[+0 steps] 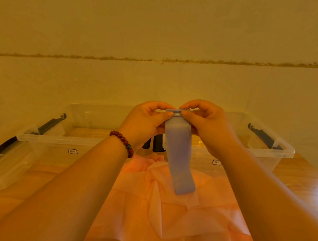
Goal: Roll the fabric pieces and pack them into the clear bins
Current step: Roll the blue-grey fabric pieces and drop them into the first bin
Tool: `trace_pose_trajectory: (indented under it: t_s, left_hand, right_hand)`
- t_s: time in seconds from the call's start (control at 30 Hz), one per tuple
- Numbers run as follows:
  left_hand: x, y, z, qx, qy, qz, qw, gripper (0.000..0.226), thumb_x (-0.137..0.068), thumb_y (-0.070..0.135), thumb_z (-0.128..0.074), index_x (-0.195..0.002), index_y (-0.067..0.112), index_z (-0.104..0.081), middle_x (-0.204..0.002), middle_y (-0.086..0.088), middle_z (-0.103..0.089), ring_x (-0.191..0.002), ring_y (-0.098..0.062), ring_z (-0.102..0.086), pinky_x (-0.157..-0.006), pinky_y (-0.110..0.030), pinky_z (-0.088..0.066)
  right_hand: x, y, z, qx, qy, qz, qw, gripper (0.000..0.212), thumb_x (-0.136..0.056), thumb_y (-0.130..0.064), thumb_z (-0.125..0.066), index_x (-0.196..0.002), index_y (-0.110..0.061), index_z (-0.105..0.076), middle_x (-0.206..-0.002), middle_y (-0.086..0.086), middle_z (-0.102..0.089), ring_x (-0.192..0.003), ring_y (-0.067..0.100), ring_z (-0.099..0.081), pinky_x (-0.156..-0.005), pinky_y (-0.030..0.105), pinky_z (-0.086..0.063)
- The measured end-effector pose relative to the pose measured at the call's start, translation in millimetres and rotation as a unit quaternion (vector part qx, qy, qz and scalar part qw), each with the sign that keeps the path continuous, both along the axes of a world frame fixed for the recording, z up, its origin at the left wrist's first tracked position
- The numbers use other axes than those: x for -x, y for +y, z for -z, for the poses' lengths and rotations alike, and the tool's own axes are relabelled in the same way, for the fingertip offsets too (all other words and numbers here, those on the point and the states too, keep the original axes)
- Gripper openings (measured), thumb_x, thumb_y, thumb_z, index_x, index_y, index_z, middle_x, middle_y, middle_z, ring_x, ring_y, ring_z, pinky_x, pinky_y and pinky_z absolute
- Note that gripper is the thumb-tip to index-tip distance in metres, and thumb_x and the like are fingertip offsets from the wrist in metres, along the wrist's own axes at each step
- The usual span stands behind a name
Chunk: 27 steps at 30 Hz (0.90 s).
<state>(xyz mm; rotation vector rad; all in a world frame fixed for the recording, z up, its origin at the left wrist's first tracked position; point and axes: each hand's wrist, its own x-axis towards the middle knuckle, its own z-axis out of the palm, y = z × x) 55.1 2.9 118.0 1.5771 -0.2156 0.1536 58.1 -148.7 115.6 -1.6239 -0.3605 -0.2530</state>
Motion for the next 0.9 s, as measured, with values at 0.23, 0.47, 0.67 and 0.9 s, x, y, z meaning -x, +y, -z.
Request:
trace_pose_trajectory:
  t_s: [0.23,0.47,0.67,0.9]
  left_hand:
    - [-1,5,1,0.059,0.029,0.049,0.997,0.025,-0.093,-0.006,-0.049,-0.088,0.011,-0.068,-0.088,-0.005,-0.071,-0.082,-0.014,-0.07,-0.068,-0.022,-0.057]
    - [-2,4,6,0.102,0.041,0.055,0.992,0.026,-0.093,-0.009,-0.046,-0.091,0.006,-0.067,-0.085,-0.003,-0.072,-0.077,-0.011,-0.071,-0.069,-0.021,-0.057]
    - [2,1,7,0.09,0.018,0.054,0.994,0.018,-0.09,-0.002,-0.055,-0.085,0.008,-0.069,-0.079,0.0,-0.074,-0.078,-0.01,-0.071,-0.068,-0.02,-0.056]
    - [-5,2,11,0.019,0.002,-0.015,1.0,0.024,-0.088,-0.001,-0.061,-0.094,0.021,-0.063,-0.093,-0.002,-0.069,-0.089,-0.014,-0.067,-0.077,-0.025,-0.056]
  right_hand:
    - [1,-2,1,-0.102,0.072,-0.065,0.99,0.022,-0.089,0.007,-0.058,-0.08,-0.01,-0.069,-0.071,0.001,-0.069,-0.068,0.011,-0.066,-0.061,0.021,-0.054]
    - [2,0,0,-0.078,0.059,-0.025,0.995,0.021,-0.089,0.002,-0.061,-0.075,-0.011,-0.07,-0.078,0.009,-0.066,-0.077,0.02,-0.063,-0.068,0.03,-0.053]
    - [-2,-1,6,-0.017,0.034,0.001,0.999,0.018,-0.086,-0.002,-0.068,-0.077,-0.018,-0.069,-0.078,0.006,-0.068,-0.08,0.018,-0.066,-0.076,0.034,-0.057]
    - [-5,0,9,0.0,0.034,0.007,0.999,0.022,-0.086,-0.001,-0.068,-0.081,-0.022,-0.067,-0.08,0.005,-0.066,-0.079,0.017,-0.063,-0.073,0.032,-0.055]
